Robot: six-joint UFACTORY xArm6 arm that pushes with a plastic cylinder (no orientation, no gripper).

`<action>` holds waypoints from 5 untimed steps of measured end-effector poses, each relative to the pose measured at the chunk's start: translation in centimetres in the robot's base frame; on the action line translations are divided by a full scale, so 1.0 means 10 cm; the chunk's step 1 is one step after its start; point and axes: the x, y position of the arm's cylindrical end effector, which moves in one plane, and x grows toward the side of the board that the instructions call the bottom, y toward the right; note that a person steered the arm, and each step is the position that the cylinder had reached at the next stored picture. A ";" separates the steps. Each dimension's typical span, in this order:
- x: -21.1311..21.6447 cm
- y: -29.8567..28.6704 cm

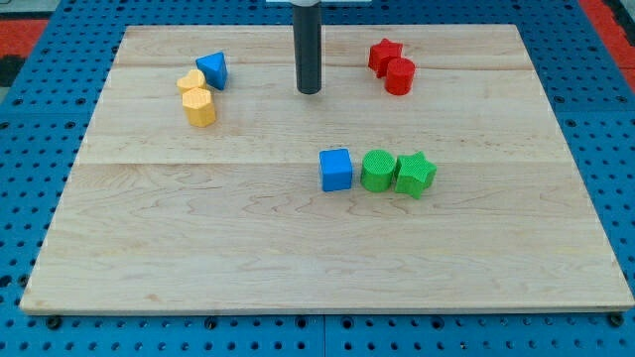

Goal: Separate the red circle and the red star

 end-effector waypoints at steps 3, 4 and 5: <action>0.05 0.10; 0.11 0.30; 0.10 0.89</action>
